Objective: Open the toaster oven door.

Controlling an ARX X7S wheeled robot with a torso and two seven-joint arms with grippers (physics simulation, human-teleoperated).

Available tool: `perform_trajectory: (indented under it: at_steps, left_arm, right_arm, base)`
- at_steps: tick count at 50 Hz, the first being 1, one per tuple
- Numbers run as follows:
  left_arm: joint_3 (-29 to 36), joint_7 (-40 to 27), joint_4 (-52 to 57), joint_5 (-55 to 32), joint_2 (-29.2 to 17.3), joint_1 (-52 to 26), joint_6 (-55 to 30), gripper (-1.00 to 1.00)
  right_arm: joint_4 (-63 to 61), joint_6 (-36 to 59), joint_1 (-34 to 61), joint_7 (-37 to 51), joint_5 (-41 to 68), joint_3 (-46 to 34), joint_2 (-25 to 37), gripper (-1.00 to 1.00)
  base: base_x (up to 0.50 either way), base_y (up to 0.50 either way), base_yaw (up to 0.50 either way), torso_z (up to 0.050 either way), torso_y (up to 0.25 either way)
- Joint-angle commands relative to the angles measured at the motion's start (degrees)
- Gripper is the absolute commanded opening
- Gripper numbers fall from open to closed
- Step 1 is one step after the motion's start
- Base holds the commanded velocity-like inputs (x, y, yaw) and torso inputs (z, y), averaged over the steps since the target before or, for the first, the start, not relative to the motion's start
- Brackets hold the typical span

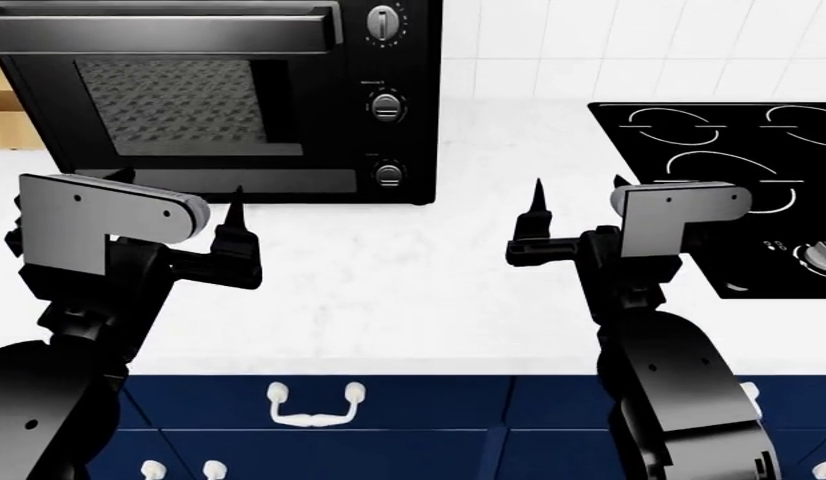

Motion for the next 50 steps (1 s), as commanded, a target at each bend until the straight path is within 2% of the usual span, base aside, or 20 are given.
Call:
perform_trajectory:
  at_steps: [1,6,10,13,14,16,20,23,27,35,43,50]
  left_arm:
    - [1.3,0.0,0.6,0.2,-1.6,-0.6,-0.8,1.0]
    - [4.0,0.4,0.9,1.4,-4.5,-0.9,0.0,1.0]
    - [11.8,1.2,0.9,5.5,-11.5,-4.0,1.4,1.0]
    - [14.3,1.5,0.8,6.7,-13.7,-5.4,1.5,1.0]
    - [19.5,3.0,1.2,9.1,-18.4,-9.4,0.9,1.0]
    - [28.3,6.4,1.3,12.9,-25.0,-15.8,0.9,1.0]
    - [41.8,12.4,0.1,20.0,-32.3,-24.8,3.9,1.0]
    - [50.0,18.0,-1.5,25.4,-35.6,-31.0,7.0,1.0]
    - [55.4,24.5,-3.2,29.5,-37.9,-37.1,10.9,1.0]
    - [60.8,33.7,-6.7,34.5,-41.1,-43.9,17.8,1.0]
    - [63.7,40.0,-13.2,37.9,-38.4,-49.9,20.0,1.0]
    - [65.5,40.6,-19.7,39.5,-34.5,-52.5,22.7,1.0]
  right_arm:
    - [-0.2,-0.1,-0.5,0.1,0.8,-0.1,0.1,1.0]
    - [-0.2,-0.7,-1.0,0.1,1.3,0.1,0.0,1.0]
    - [-0.3,-0.6,-1.1,0.0,1.5,0.1,0.1,1.0]
    - [-0.2,-0.7,-1.1,0.1,1.6,0.0,0.2,1.0]
    - [-0.1,-0.8,-1.1,-0.1,1.8,0.0,0.0,1.0]
    - [-0.1,-0.8,-1.1,-0.2,2.1,-0.1,-0.1,1.0]
    - [-0.1,-0.9,-1.1,-0.5,2.7,-0.1,0.0,1.0]
    - [-0.1,-0.9,-1.1,-0.5,3.1,0.2,0.0,1.0]
    - [0.0,-1.0,-1.0,-0.6,3.5,0.4,0.1,1.0]
    - [-0.1,-1.1,-0.9,-0.6,4.2,0.5,0.2,1.0]
    - [-0.9,-0.7,-0.9,-0.4,4.7,0.3,0.3,1.0]
    - [-0.8,-1.1,-1.1,-0.4,5.1,0.4,0.5,1.0]
  base:
    - [0.33,0.0,0.0,0.0,0.0]
    - [0.0,0.0,0.0,0.0,0.0]
    - [0.0,0.0,0.0,0.0,0.0]
    - [0.0,0.0,0.0,0.0,0.0]
    - [0.0,0.0,0.0,0.0,0.0]
    - [0.0,0.0,0.0,0.0,0.0]
    - [0.0,0.0,0.0,0.0,0.0]
    - [0.0,0.0,0.0,0.0,0.0]
    - [0.0,0.0,0.0,0.0,0.0]
    - [0.0,0.0,0.0,0.0,0.0]
    - [0.0,0.0,0.0,0.0,0.0]
    - [0.0,0.0,0.0,0.0,0.0]
